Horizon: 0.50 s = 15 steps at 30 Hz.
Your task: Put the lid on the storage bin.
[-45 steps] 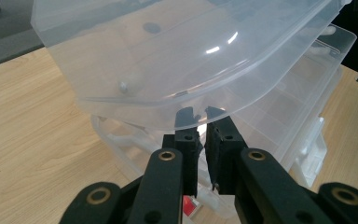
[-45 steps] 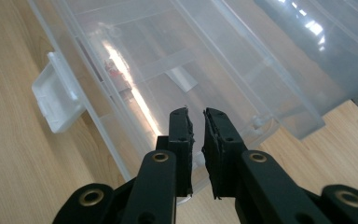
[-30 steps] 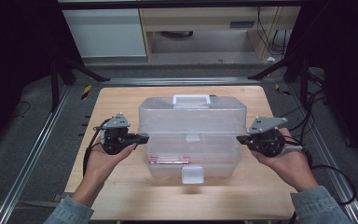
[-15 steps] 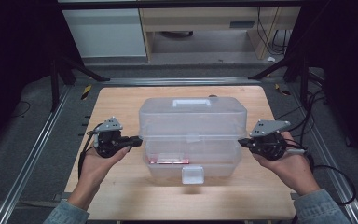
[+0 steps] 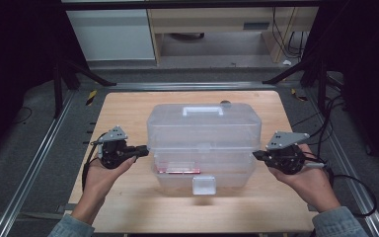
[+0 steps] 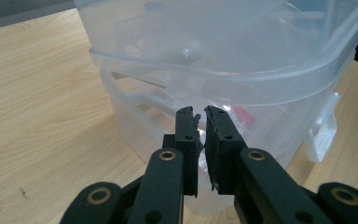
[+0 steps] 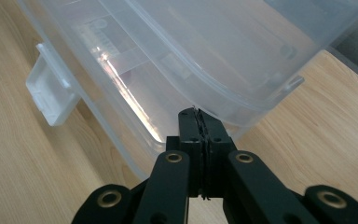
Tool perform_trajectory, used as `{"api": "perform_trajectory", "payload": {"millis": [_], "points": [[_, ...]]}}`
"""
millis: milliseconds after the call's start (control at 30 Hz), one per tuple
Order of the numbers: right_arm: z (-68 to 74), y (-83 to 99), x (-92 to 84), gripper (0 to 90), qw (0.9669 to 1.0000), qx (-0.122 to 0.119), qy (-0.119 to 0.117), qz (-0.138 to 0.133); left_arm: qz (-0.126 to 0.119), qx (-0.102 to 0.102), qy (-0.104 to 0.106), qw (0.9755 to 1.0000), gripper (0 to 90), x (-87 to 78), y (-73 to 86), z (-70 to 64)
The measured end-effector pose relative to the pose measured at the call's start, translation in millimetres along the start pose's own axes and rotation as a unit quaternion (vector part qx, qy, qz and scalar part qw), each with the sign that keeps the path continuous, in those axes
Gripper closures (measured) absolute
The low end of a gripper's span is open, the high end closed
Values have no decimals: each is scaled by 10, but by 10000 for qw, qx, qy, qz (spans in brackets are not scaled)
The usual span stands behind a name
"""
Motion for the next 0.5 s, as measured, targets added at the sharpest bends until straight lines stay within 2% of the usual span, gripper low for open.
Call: {"api": "perform_trajectory", "payload": {"millis": [300,500], "points": [[34,79,-5,888,10000,31,-19,35,-3,-68,1,10000,831,-2,73,17],[66,116,-22,888,10000,63,-36,4,-6,-139,-108,9998,826,-36,151,79]]}}
Point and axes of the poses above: each handheld gripper's, and its own axes: x roughly forward along the jaws, y roughly out of its underside, z roughly to its left, the point moved 5 cm from there along x, roughly forward along the jaws, and after that the axes turned 13 degrees about y, right-handed, at the moved point
